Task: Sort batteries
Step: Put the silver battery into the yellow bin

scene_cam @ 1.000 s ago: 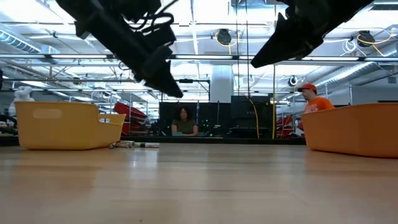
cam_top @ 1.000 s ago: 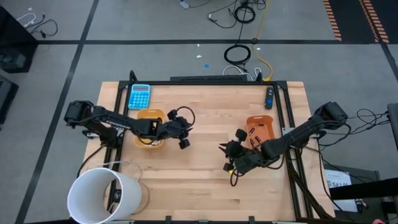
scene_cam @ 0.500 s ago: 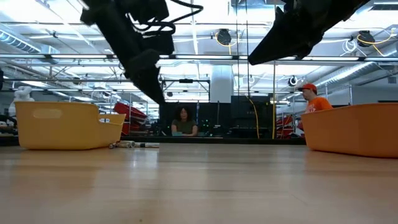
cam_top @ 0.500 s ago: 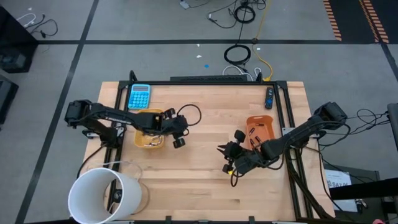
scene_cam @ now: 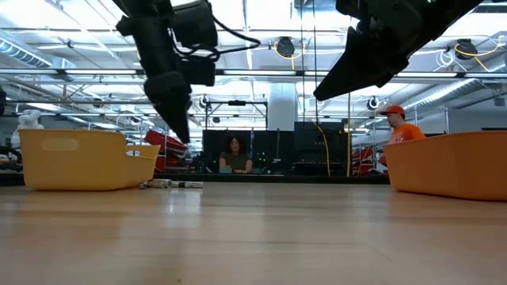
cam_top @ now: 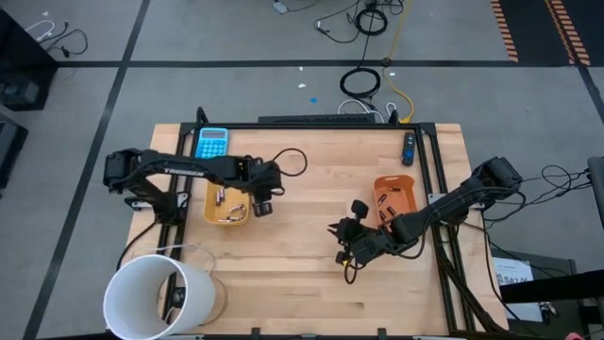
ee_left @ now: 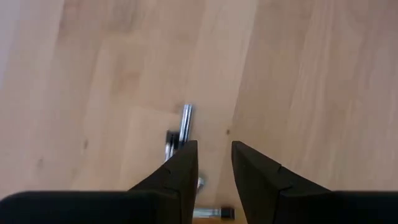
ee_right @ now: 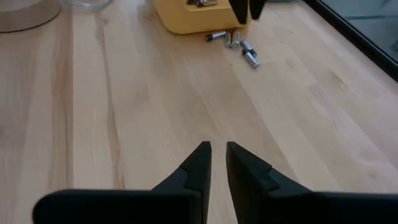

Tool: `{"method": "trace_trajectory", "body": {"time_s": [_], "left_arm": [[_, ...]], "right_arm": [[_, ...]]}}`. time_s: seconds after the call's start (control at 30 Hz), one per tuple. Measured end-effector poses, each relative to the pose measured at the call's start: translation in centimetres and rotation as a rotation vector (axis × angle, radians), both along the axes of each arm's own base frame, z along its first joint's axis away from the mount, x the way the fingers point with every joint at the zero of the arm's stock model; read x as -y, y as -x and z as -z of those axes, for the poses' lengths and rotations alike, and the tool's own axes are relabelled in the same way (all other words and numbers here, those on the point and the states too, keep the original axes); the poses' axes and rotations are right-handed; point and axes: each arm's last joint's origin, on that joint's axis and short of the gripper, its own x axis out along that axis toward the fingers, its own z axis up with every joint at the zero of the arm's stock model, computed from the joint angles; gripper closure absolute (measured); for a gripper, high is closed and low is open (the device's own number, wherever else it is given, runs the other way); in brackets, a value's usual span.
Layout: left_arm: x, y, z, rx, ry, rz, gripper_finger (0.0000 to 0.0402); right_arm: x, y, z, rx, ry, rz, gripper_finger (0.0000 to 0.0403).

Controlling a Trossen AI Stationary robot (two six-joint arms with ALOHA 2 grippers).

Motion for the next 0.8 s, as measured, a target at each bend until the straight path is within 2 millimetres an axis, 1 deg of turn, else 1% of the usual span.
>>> {"method": "trace_trajectory", "body": {"time_s": [0.07, 0.13, 0.3, 0.47, 0.8], "left_arm": [[-0.4, -0.1, 0.3, -0.006, 0.009, 0.009, 0.0293], [-0.8, -0.8, 0.8, 0.02, 0.005, 0.013, 0.0293], [-1.3, -2.0, 2.9, -0.001, -0.021, 0.046, 0.0293], [-1.9, -2.4, 4.8, -0.072, -0.04, 0.062, 0.0293], [-2.7, -3.0, 7.5, -0.142, -0.028, 0.106, 0.0294]], "right_arm": [[0.0, -0.1, -0.1, 0.009, 0.004, -0.007, 0.0362], [-0.1, -0.2, -0.2, 0.019, 0.007, -0.015, 0.0362], [-0.1, -0.2, -0.3, 0.023, 0.015, -0.023, 0.0362], [-0.1, -0.2, -0.2, 0.018, 0.014, -0.021, 0.0362], [-0.1, -0.2, -0.2, 0.019, 0.013, -0.02, 0.0362]]}}
